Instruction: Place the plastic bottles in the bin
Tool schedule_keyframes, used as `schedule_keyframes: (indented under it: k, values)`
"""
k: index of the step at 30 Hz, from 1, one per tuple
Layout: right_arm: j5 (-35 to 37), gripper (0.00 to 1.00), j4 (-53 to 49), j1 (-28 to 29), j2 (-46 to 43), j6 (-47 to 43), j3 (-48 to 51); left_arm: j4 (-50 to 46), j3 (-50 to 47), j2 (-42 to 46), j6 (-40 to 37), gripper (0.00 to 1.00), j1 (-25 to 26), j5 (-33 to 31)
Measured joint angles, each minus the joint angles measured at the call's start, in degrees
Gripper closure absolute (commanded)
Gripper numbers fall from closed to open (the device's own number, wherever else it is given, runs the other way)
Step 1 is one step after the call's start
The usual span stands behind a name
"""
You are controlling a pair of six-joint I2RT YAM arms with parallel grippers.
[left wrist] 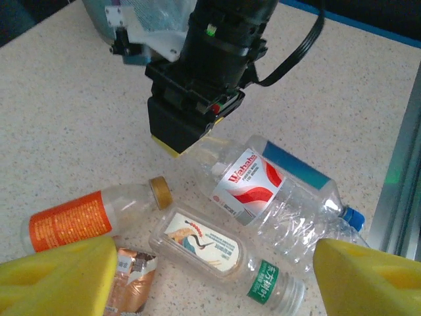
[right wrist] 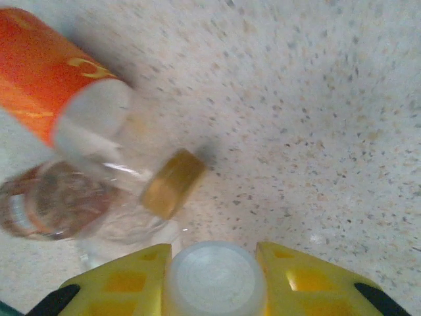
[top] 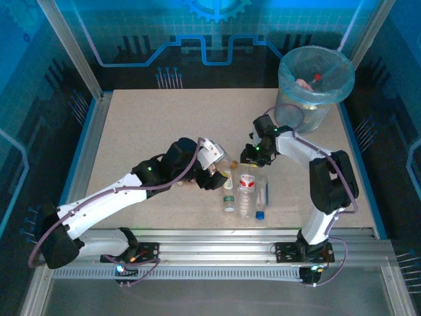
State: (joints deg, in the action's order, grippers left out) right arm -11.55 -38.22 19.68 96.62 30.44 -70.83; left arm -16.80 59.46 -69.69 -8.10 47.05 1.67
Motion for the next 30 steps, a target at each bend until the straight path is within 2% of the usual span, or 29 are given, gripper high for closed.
schedule_keyframes:
  k: [6,12,16,23,30]
  values:
    - [4.02,0.79,-3.41,0.0,-8.04,-1.09,-6.1,2.29,1.86,1.05,0.28,0.23,0.0,-1.75]
    - [10.05,0.99,-3.8,0.76,-15.3,-3.56,-13.09,6.05,4.0,2.86,0.94,0.25,0.0,-6.73]
    - [17.97,1.0,-1.68,4.22,-17.18,-7.45,-20.28,8.61,7.23,2.23,2.97,0.29,-0.48,-9.29]
    - [34.93,1.0,7.72,7.28,-14.1,-18.82,-36.52,10.29,19.61,-7.21,11.3,0.32,-4.46,-9.57]
    - [47.3,1.0,18.12,3.39,0.72,-31.3,-55.36,11.19,24.72,-15.43,17.68,0.32,-6.19,-6.49]
